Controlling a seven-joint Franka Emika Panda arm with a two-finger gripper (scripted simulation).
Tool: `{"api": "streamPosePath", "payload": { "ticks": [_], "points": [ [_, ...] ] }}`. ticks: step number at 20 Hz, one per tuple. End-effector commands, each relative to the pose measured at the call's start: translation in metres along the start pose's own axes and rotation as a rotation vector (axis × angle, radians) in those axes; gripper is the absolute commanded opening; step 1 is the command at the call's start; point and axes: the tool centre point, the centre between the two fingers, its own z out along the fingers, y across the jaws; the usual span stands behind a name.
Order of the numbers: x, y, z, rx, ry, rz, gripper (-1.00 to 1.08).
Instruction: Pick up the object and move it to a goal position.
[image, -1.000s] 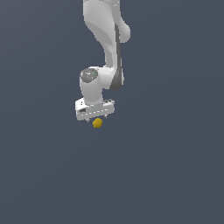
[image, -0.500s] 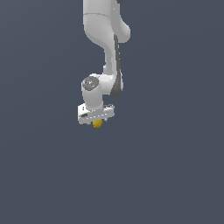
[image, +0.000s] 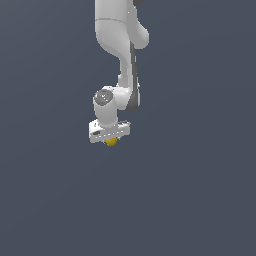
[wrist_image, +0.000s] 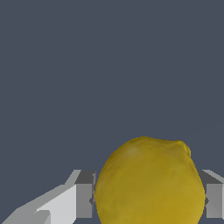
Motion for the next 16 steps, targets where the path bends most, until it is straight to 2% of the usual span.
{"api": "streamPosePath", "payload": {
  "ticks": [1, 9, 16],
  "points": [
    [0.0, -0.001, 0.001, 0.001, 0.0, -0.001, -1.0],
    [0.001, 0.001, -0.005, 0.0, 0.0, 0.0, -1.0],
    [0.003, 0.005, -0.035, 0.0, 0.0, 0.0, -1.0]
  ]
}}
